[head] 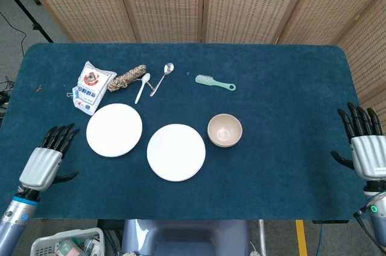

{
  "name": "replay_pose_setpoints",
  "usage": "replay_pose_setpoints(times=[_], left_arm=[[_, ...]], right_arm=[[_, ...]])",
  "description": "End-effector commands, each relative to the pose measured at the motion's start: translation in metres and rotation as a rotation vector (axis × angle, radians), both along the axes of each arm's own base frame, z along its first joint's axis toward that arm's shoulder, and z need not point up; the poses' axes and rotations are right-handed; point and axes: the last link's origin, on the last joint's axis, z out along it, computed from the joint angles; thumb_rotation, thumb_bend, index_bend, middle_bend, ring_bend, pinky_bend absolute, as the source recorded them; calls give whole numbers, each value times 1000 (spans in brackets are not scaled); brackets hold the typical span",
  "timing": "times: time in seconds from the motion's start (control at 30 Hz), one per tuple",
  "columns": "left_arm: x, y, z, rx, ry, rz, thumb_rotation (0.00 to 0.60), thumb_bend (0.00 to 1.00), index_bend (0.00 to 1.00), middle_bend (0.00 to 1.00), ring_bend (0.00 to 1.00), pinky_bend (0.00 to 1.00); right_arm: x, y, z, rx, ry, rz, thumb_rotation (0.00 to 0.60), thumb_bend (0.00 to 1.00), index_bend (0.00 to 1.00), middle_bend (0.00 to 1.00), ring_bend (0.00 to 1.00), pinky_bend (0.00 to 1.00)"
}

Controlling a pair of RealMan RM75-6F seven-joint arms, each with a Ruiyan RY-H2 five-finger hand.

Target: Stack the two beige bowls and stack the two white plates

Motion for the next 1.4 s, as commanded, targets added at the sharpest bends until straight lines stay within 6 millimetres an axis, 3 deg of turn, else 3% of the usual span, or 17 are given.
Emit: replay_pose_setpoints(times=[0.03,0.3,0.73,0.93,1.17,1.4], left_arm=[[20,11,-24,-109,30,-114,600,0,0,0,0,0],[36,24,-60,-207,66,-228,600,0,0,0,0,0],[64,41,-121,-296,23,-299,600,0,0,0,0,0],[75,47,-135,-289,25,-323,600,11,0,0,0,0],[83,51,-149,-302,71,-345,600,162,0,0,0,0],[83,52,-157,-291,95,-359,600,215,0,0,0,0]], right_arm=[[-11,34,-2,0,-42,-50,600,0,0,0,0,0],[-14,53,5,-16,-97,-85,600,0,0,0,0,0],[-22,51,8,-22,-129,-101,600,0,0,0,0,0],[-23,50,8,-19,-136,-104,600,0,0,0,0,0],[-24,49,7,-18,-133,-106,600,0,0,0,0,0],[-22,49,5,-16,-135,-103,600,0,0,0,0,0]])
